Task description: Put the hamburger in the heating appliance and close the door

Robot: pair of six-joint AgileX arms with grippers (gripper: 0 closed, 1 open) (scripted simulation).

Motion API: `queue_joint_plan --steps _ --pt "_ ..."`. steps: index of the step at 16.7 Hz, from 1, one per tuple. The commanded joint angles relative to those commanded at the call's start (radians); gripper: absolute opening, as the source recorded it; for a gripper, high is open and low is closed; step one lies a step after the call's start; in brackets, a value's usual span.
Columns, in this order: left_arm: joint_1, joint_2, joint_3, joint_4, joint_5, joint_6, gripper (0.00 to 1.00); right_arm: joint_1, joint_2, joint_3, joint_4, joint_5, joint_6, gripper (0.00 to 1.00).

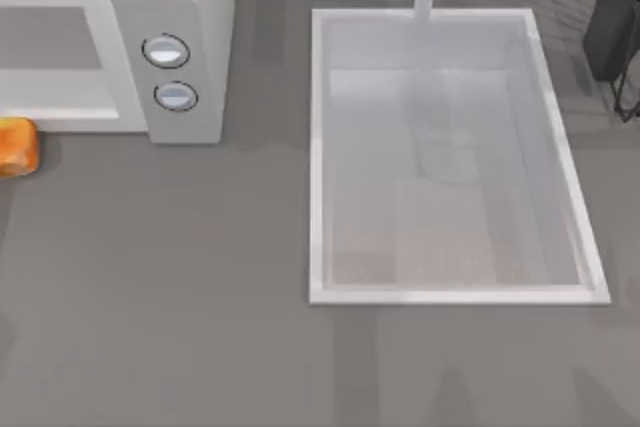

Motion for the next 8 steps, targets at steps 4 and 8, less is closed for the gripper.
queue_joint_plan --steps 4,8 --pt "0.002 0.047 -0.098 0.144 0.002 0.002 0.0 0.0 0.0 0.0 0.0 0.0 0.0 1.0" --pt "0.005 0.098 -0.202 0.298 0.004 0.004 0.0 0.0 0.0 0.0 0.0 0.0 0.0 1.0"
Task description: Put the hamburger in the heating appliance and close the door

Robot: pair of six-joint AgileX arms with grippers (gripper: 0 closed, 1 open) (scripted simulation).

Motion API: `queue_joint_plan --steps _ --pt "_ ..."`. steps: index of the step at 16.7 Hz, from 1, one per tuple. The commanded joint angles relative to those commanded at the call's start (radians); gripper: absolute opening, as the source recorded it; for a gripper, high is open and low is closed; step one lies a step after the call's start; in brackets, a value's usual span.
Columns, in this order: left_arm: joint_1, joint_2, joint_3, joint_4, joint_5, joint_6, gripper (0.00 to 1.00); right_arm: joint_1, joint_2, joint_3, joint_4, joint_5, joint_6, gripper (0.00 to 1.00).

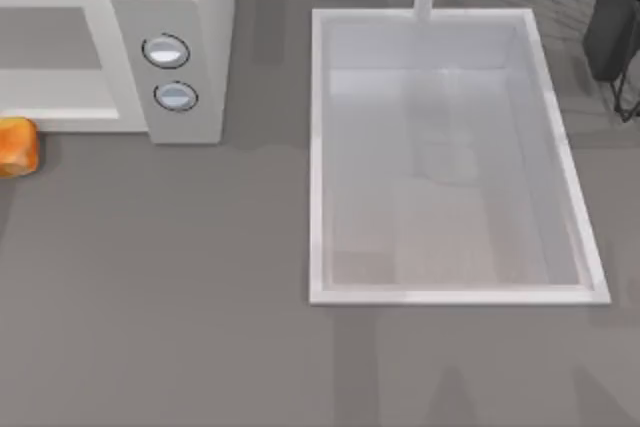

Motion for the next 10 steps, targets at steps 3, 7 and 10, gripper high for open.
queue_joint_plan --steps 3,7,10 --pt "0.001 0.018 -0.035 0.052 0.001 0.001 0.0 0.0 0.0 0.0 0.0 0.0 0.0 1.0" --pt "-0.004 0.011 -0.037 0.05 0.001 -0.001 0.0 0.0 0.0 0.0 0.0 0.0 0.0 1.0" --pt "-0.035 -0.042 -0.099 0.079 -0.016 -0.035 0.0 0.0 0.0 0.0 0.0 0.0 0.0 1.0"
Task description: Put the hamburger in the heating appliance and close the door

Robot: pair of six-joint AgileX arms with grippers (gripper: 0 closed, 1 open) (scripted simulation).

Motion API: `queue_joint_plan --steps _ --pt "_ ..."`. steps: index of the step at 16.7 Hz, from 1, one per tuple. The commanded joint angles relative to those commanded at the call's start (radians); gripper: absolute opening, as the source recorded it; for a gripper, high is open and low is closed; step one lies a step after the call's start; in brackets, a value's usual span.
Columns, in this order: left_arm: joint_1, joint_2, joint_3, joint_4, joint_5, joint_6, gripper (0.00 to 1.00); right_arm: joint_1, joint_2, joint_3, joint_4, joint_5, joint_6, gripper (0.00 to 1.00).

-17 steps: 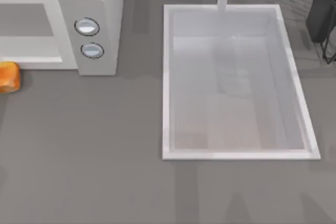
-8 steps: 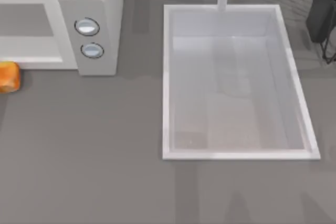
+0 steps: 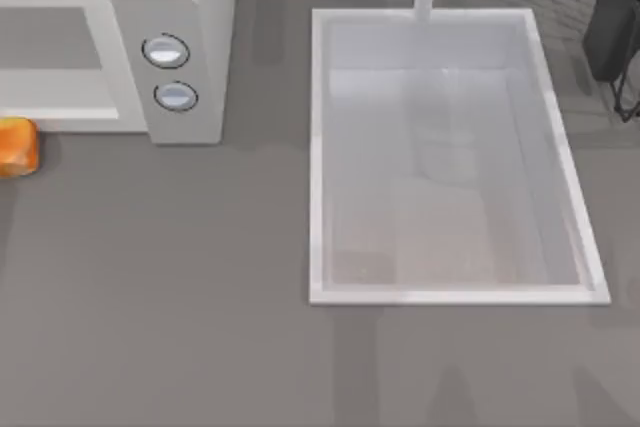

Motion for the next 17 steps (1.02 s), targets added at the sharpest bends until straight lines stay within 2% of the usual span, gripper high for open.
queue_joint_plan --steps 8,14,17 --pt "-0.14 -0.239 -0.285 0.136 -0.07 -0.153 0.0 0.0 0.0 0.0 0.0 0.0 0.0 1.0" --pt "-0.149 -0.256 -0.309 0.145 -0.074 -0.168 0.0 0.0 0.0 0.0 0.0 0.0 0.0 1.0" --pt "-0.212 -0.317 -0.36 0.163 -0.112 -0.225 0.0 0.0 0.0 0.0 0.0 0.0 0.0 1.0"
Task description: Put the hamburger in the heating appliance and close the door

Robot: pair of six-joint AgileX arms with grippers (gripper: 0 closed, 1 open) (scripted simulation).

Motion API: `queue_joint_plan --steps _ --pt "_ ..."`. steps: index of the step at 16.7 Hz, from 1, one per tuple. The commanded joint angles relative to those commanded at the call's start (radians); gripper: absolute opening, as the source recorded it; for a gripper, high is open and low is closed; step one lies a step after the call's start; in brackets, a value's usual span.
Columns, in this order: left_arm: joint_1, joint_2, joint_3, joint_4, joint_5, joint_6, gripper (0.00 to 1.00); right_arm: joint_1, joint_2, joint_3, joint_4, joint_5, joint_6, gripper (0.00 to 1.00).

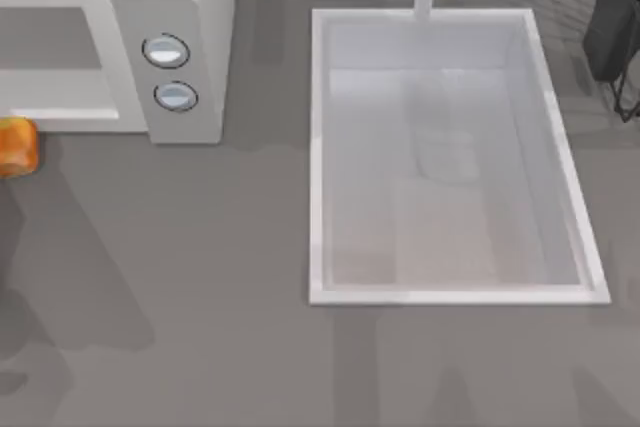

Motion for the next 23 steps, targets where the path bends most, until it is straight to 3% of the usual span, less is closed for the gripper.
queue_joint_plan --steps 7,15,23 --pt "-0.238 -0.227 -0.191 0.067 -0.143 -0.219 0.0 0.0 0.0 0.0 0.0 0.0 0.0 1.0" --pt "-0.296 -0.259 -0.216 0.073 -0.18 -0.269 0.0 0.0 0.0 0.0 0.0 0.0 0.0 1.0" --pt "-0.645 -0.373 -0.283 0.082 -0.419 -0.531 0.0 0.0 0.0 0.0 0.0 0.0 0.0 1.0"
